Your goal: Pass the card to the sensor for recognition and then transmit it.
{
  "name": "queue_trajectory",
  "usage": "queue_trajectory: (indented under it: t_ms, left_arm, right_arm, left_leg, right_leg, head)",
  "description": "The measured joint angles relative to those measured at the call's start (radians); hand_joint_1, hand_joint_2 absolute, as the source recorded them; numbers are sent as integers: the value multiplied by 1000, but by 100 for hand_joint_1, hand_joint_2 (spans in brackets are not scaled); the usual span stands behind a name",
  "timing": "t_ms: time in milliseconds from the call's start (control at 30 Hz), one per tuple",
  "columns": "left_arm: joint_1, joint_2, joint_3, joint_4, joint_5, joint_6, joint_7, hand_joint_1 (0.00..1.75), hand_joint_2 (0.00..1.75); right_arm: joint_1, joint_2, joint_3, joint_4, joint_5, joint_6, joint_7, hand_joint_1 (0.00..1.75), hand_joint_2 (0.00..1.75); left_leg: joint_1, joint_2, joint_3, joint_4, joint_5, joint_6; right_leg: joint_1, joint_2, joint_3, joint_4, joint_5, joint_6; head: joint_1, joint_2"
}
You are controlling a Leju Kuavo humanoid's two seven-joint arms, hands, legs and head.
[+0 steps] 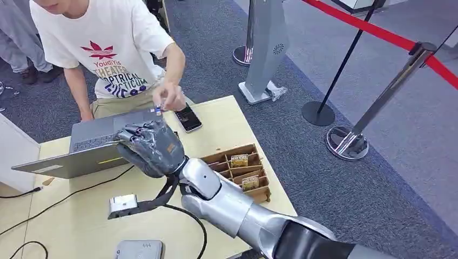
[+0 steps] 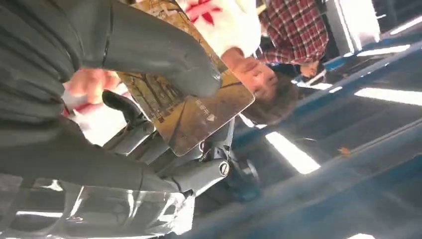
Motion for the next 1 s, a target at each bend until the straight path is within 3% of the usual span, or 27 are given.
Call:
queue_trajectory:
  t_ms: [200, 367, 600, 800, 1000]
  left_arm:
    - [1, 3, 0, 0, 17, -1, 0, 0, 175]
    - [1, 5, 2, 0, 29, -3, -3, 0, 175]
    - [1, 9, 2, 0, 31, -8, -13, 0, 175]
    - [1, 9, 2, 0, 32, -10, -15, 0, 175]
    - [1, 9, 2, 0, 32, -8, -15, 0, 175]
  right_arm:
    - [26, -8, 53, -137, -339, 165, -40, 175, 175]
    - [53, -15, 77, -256, -653, 403, -33, 175, 175]
    - [82, -48, 153, -350, -888, 628, 6, 175, 175]
    - [99, -78, 269, -344, -968, 696, 25, 175, 175]
    - [100, -83, 359, -251, -995, 729, 28, 175, 175]
  left_leg:
    - [0, 0, 0, 0, 0, 0]
    - [0, 0, 0, 0, 0, 0]
    - [0, 0, 0, 0, 0, 0]
    - [1, 0, 0, 0, 0, 0]
    - [1, 0, 0, 0, 0, 0]
  right_leg:
    - [0, 0, 0, 0, 0, 0]
    - [0, 0, 0, 0, 0, 0]
    - [0, 0, 0, 0, 0, 0]
    - [1, 0, 0, 0, 0, 0]
    - [1, 0, 0, 0, 0, 0]
  head:
    - [0, 0]
    - [0, 0]
    - [0, 0]
    - [0, 0]
    - [0, 0]
